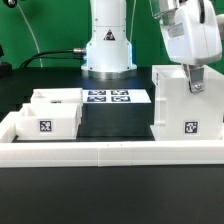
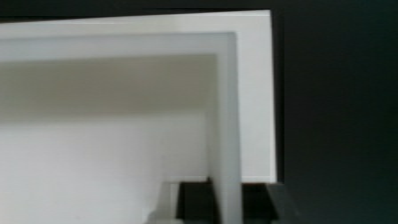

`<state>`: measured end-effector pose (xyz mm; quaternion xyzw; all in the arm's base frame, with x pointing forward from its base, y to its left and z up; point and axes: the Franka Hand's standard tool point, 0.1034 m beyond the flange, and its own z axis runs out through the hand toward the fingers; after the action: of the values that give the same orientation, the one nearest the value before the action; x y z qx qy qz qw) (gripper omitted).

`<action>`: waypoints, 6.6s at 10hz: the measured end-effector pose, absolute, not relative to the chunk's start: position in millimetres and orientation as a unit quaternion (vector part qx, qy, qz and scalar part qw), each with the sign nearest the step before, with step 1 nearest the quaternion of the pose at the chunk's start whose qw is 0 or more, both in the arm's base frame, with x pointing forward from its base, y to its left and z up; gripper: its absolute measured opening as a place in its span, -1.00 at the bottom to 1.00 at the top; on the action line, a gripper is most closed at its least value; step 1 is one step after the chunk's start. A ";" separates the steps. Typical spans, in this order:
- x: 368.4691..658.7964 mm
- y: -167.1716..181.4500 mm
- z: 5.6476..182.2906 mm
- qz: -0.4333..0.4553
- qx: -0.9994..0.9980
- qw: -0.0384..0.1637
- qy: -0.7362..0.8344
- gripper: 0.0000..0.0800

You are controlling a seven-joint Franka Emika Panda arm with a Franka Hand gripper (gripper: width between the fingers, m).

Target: Assemble drawer

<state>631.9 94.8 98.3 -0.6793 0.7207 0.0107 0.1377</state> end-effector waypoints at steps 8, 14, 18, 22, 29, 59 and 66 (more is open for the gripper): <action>644.4 96.5 102.0 0.010 -0.681 0.139 0.719 -0.01; 641.0 93.6 111.0 0.003 -0.712 0.143 0.688 0.62; 617.2 84.1 129.6 0.000 -0.730 0.157 0.665 0.62; 612.4 79.2 122.5 -0.015 -0.846 0.134 0.517 0.62; 605.5 56.3 135.7 -0.045 -0.953 0.122 0.273 0.62; 504.4 -97.0 31.2 -0.026 -0.999 0.008 0.018 0.62; 499.0 -100.4 7.4 -0.030 -0.999 -0.007 0.015 0.62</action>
Offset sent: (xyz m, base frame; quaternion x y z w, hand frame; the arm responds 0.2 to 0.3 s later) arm 0.0000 0.0000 0.0000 0.0000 0.0000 0.0000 1.0000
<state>499.0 -100.4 7.4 -0.9994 0.0155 -0.0301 -0.0073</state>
